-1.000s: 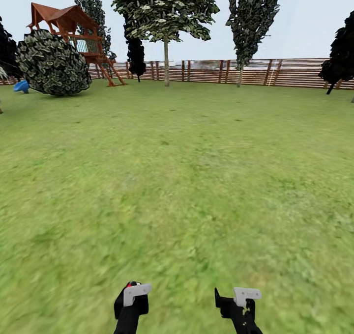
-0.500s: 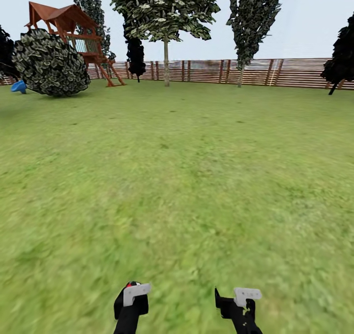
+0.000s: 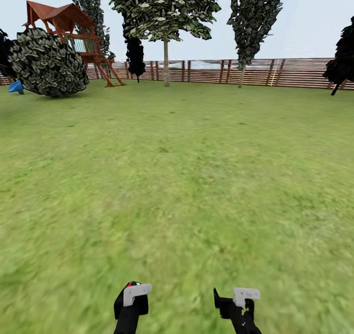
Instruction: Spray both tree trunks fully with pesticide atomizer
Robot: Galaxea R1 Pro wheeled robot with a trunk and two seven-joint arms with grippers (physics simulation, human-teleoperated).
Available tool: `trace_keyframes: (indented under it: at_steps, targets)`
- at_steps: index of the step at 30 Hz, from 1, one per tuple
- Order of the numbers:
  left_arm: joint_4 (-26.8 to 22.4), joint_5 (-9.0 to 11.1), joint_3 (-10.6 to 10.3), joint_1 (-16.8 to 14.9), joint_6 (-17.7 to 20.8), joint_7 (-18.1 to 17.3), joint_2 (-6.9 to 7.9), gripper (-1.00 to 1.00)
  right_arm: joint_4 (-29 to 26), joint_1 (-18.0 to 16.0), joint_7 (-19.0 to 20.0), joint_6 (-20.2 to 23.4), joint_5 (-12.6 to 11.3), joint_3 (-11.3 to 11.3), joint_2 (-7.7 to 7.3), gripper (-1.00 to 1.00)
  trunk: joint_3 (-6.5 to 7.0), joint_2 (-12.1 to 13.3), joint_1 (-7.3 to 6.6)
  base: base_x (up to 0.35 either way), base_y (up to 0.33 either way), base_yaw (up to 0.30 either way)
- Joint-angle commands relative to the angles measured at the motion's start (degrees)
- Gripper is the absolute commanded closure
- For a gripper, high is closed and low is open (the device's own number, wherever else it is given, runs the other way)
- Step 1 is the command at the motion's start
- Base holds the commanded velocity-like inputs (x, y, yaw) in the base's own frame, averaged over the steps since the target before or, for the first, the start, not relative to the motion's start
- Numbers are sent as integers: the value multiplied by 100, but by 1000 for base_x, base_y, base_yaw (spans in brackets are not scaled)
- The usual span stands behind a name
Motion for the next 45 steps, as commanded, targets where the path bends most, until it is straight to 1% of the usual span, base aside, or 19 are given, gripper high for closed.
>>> trace_keyframes:
  at_steps: [1, 45]
  targets:
    - [-5, 59, -31, -7, -39, 34, 8, 100, -9, -1, -36, 38, 11, 17, -1, -100, -5, -2, 2, 335, 0, 0]
    - [6, 43, -33, -7, -35, 25, 0, 100, -1, -1, -30, 38, 7, 44, 2, -100, -5, -2, 2, 335, 0, 0]
